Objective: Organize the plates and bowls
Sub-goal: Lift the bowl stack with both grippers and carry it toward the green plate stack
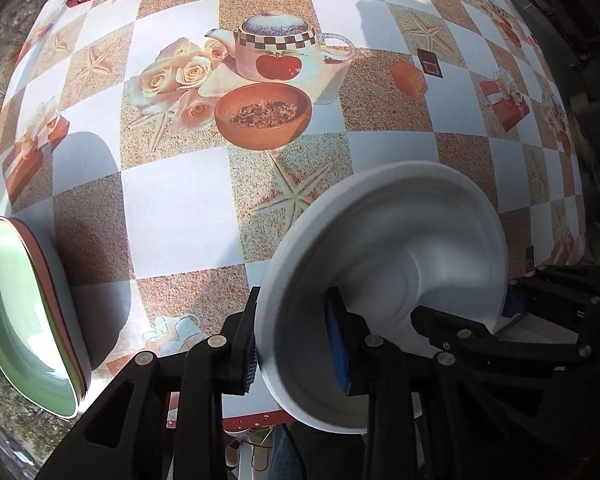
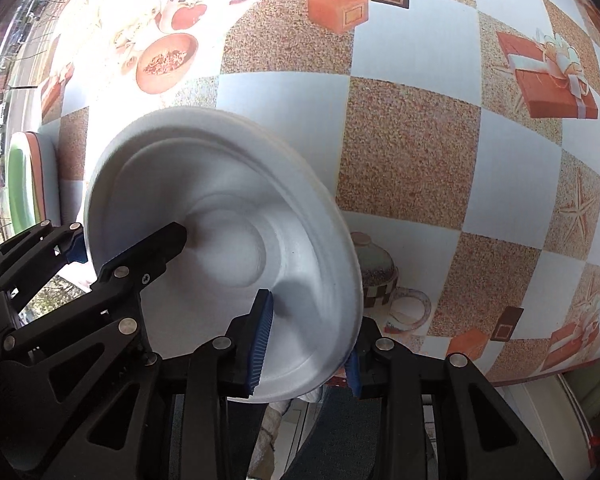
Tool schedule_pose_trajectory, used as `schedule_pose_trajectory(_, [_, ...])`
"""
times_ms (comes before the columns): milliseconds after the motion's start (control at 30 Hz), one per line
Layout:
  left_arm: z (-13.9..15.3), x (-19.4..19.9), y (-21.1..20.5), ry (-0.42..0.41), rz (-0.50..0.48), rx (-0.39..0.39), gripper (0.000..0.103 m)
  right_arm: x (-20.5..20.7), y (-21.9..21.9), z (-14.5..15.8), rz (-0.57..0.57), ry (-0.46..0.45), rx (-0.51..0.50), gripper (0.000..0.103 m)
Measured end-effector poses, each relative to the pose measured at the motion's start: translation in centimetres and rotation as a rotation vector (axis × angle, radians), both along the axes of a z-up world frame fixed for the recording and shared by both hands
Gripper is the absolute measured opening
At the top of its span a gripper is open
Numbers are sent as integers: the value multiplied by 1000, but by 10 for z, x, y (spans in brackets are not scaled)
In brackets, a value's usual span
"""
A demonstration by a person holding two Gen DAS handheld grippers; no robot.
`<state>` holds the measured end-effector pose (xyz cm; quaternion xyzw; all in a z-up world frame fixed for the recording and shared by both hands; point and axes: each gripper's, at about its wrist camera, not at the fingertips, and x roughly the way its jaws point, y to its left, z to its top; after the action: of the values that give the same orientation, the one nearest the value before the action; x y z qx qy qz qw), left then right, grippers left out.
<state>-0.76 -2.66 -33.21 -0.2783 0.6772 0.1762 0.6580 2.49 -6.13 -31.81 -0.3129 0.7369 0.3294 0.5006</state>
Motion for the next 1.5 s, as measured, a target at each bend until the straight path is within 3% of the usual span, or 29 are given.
schedule_pose_trajectory(233, [-3, -11, 5, -3, -40, -45, 32, 1, 10, -12, -28, 3, -30, 34])
schedule_pose_trajectory(567, [5, -37, 17, 16, -101, -29, 34, 1, 26, -24, -25, 51, -45, 34])
schedule_pose_trajectory(933, [34, -70, 52, -28, -67, 10, 34, 5, 56, -15, 26, 7, -10, 35])
schedule_pose_trajectory(1067, [42, -75, 59, -39, -65, 17, 34, 2, 49, -5, 26, -4, -1, 35])
schedule_pose_trajectory(1133, [45, -47, 70, -41, -58, 15, 34, 5, 58, 2, 30, -9, 0, 35])
schedule_pose_trajectory(1500, [70, -48, 94, -70, -49, 22, 34, 23, 71, 20, 50, -41, 11, 35])
